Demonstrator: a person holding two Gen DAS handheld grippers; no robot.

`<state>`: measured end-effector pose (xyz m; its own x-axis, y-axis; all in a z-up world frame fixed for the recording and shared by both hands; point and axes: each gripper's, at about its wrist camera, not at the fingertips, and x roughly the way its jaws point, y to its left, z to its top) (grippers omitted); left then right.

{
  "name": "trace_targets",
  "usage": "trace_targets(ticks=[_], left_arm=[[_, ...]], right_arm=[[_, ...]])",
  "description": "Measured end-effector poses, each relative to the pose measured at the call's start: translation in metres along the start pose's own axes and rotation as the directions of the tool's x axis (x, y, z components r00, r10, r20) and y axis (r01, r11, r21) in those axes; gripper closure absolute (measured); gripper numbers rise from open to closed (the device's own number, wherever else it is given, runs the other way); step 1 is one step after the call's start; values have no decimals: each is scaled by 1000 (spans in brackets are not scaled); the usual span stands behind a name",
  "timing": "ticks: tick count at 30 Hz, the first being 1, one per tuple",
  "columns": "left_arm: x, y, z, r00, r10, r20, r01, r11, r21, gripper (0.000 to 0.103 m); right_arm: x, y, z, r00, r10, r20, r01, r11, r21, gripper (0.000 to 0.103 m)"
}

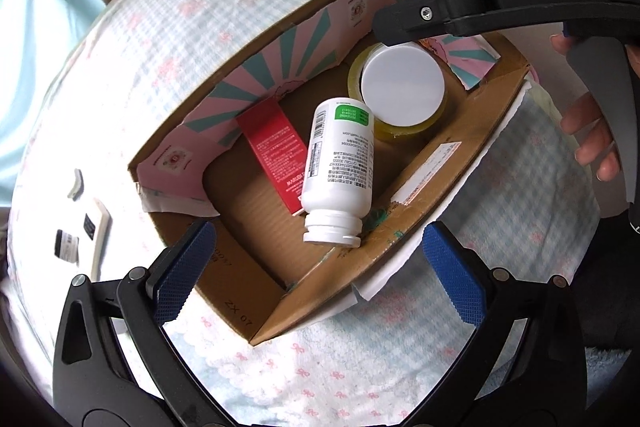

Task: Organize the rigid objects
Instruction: 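Lower the bottle and jar into the box and open both tools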

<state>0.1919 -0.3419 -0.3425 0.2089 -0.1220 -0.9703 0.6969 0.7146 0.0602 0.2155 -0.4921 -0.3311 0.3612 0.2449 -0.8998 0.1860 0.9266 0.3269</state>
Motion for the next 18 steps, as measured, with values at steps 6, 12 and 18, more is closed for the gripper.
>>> trace_targets(ticks=[6, 12, 18], left_arm=[[-42, 2, -9, 999, 6, 33, -5, 1000, -24, 0], [-75, 12, -27, 997, 44, 64, -40, 997, -63, 0], [-114, 38, -65, 992, 96, 80, -82, 983, -166, 0]], right_arm=[[-17, 12, -1, 999, -29, 20, 29, 1000, -9, 0], [-43, 31, -6, 998, -59, 33, 60, 997, -54, 0], [-76, 68, -11, 997, -63, 38, 68, 988, -138, 0]])
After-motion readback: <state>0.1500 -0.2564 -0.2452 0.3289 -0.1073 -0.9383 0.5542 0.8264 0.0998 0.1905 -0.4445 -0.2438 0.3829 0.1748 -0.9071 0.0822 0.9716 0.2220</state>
